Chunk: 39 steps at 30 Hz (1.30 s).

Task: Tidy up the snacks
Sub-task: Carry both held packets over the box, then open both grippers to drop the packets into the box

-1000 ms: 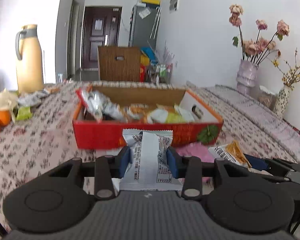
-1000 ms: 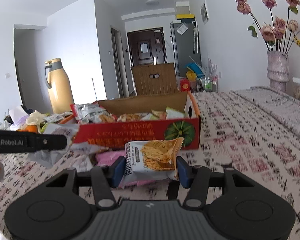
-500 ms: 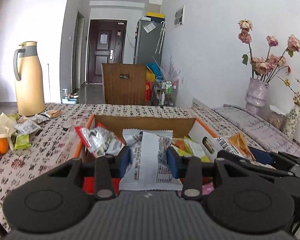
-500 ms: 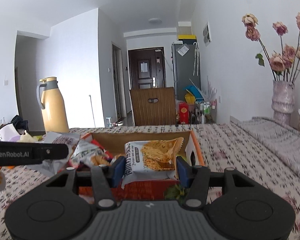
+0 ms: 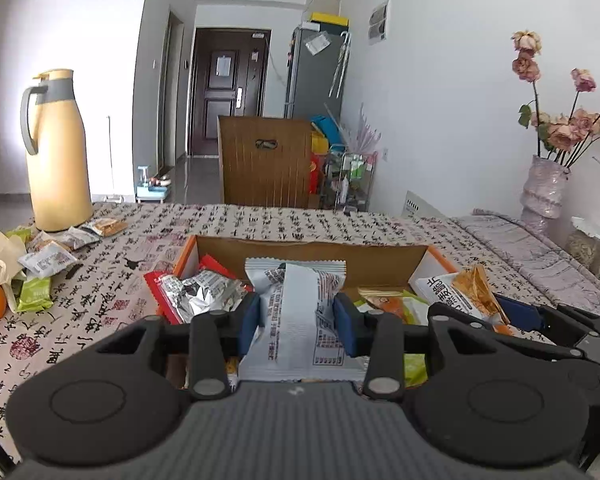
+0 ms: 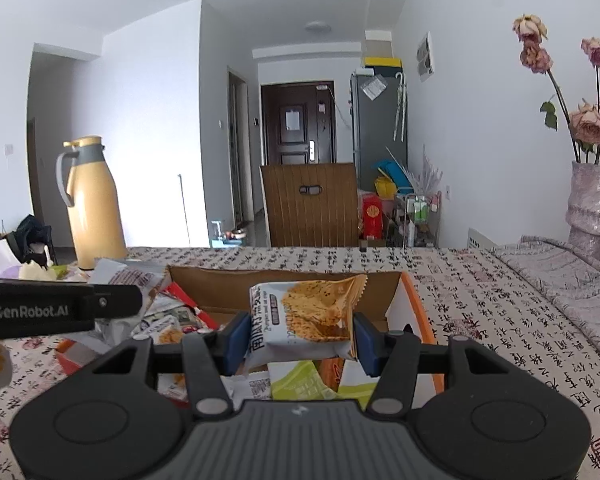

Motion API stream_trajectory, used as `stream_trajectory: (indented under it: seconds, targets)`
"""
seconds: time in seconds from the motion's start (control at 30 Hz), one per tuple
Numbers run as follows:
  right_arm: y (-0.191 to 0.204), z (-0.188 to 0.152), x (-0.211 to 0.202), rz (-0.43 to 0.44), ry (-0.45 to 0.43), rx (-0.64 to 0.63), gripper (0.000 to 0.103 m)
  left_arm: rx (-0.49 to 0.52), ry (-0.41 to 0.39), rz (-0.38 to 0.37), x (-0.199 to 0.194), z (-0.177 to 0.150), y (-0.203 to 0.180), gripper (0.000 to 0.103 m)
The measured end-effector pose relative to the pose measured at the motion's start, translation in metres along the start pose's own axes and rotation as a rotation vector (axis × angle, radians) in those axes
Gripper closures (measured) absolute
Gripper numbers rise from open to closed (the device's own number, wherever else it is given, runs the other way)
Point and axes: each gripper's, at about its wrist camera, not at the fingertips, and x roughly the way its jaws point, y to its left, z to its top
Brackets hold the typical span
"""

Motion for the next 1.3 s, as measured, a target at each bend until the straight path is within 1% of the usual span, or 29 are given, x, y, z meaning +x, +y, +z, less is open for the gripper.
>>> stream_trajectory:
  seconds: [0.23, 0.33, 0.37, 0.4, 0.43, 0.47, 0.5, 0.53, 0.57, 0.6, 0.73, 1.03, 1.3]
  targets:
    - [-0.005, -0.004, 0.024, -0.006, 0.077, 0.013, 0.048, -0.004, 0.061, 0.004, 0.023, -0.001, 0.0, 0.062]
    - [-0.007, -0.007, 0.03, -0.009, 0.1, 0.022, 0.045, -0.005, 0.073, 0.012, 0.027, -0.002, 0.0, 0.062]
    - [-0.009, -0.008, 0.031, -0.009, 0.105, 0.023, 0.043, -0.007, 0.075, 0.014, 0.028, -0.002, 0.0, 0.06]
    - [-0.009, -0.008, 0.032, -0.009, 0.111, 0.024, 0.038, -0.009, 0.08, 0.018, 0.029, -0.002, 0.001, 0.053]
    - [-0.01, -0.008, 0.032, -0.009, 0.116, 0.024, 0.037, -0.013, 0.085, 0.022, 0.029, -0.001, 0.002, 0.046]
    - [-0.009, -0.008, 0.033, -0.011, 0.122, 0.021, 0.03, -0.021, 0.087, 0.027, 0.029, -0.001, 0.003, 0.026]
    - [-0.009, -0.008, 0.033, -0.014, 0.125, 0.02, 0.018, -0.031, 0.083, 0.034, 0.028, -0.001, 0.005, 0.013]
    - [-0.009, -0.008, 0.032, -0.021, 0.125, 0.02, 0.012, -0.04, 0.074, 0.048, 0.026, -0.001, 0.006, 0.008]
    - [-0.009, -0.008, 0.031, -0.031, 0.122, 0.021, 0.001, -0.046, 0.07, 0.062, 0.024, 0.0, 0.008, 0.0]
    - [-0.01, -0.008, 0.029, -0.042, 0.118, 0.024, 0.0, -0.054, 0.069, 0.067, 0.023, 0.001, 0.01, 0.0]
    - [-0.017, -0.007, 0.024, -0.057, 0.121, 0.049, 0.0, -0.083, 0.078, 0.073, 0.017, 0.002, 0.019, 0.0]
    - [-0.019, -0.015, -0.002, -0.054, 0.12, 0.052, 0.0, -0.112, 0.074, 0.076, -0.005, -0.005, 0.029, 0.0]
    - [-0.017, -0.031, -0.031, -0.034, 0.131, 0.037, 0.0, -0.104, 0.094, 0.063, -0.028, -0.026, 0.036, 0.0]
